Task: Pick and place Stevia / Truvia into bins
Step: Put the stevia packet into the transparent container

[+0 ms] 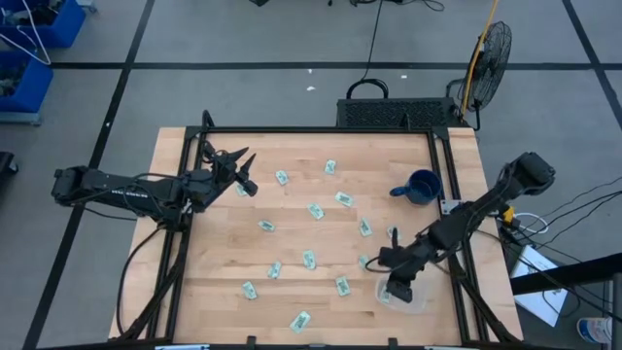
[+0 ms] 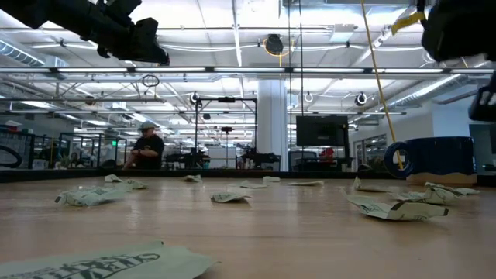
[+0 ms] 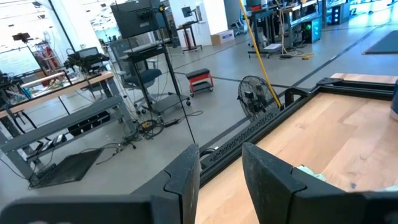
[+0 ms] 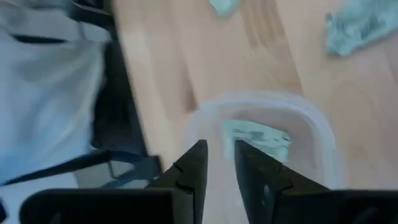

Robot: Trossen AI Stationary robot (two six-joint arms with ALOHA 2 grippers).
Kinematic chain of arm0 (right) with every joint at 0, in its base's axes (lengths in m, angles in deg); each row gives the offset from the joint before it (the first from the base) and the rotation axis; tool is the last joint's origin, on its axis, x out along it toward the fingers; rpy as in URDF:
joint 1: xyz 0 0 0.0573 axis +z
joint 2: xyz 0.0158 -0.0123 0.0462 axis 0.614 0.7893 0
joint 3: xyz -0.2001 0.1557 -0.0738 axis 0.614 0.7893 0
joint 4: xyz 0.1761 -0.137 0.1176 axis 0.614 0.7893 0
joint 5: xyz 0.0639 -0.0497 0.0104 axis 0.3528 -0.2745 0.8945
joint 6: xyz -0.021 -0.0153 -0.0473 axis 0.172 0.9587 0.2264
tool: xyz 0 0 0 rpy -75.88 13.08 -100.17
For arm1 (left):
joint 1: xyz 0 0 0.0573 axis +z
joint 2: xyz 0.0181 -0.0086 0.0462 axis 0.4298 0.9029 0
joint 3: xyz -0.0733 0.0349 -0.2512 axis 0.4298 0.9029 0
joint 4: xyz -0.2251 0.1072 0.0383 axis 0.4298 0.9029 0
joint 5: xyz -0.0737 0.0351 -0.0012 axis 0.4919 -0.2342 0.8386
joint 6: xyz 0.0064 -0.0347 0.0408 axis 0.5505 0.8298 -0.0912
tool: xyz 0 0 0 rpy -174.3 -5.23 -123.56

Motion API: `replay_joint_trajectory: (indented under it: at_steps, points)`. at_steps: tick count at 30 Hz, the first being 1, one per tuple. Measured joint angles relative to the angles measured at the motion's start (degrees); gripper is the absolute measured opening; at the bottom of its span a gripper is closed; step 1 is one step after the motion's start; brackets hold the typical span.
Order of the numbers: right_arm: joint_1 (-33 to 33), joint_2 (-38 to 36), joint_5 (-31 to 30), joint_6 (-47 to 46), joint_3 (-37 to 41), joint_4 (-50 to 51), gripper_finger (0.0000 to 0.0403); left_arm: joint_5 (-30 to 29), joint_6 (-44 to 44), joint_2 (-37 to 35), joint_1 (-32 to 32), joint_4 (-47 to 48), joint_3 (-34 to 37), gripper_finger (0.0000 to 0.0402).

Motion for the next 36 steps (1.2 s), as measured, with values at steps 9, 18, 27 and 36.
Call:
replay_joint_trajectory:
  at_steps: [9,18,27,36]
  points:
    - [-3.5,-10.1,-17.3,8.0,0.0,17.2,0.0075,0.0,0.0,0.0,0.0,0.0,0.0,0.0129]
    - [-12.3,-10.4,-25.1,8.7,7.2,23.1,0.0077,0.0,0.0,0.0,0.1,0.0,0.0,0.0129]
    - [-17.9,-10.4,-23.8,11.0,14.4,18.8,0.0135,0.0,0.0,0.0,0.2,0.1,0.0,0.0129]
    - [-19.2,-10.6,-24.1,12.2,17.4,12.9,0.0165,0.0,0.0,0.0,0.2,0.2,0.0,0.0129]
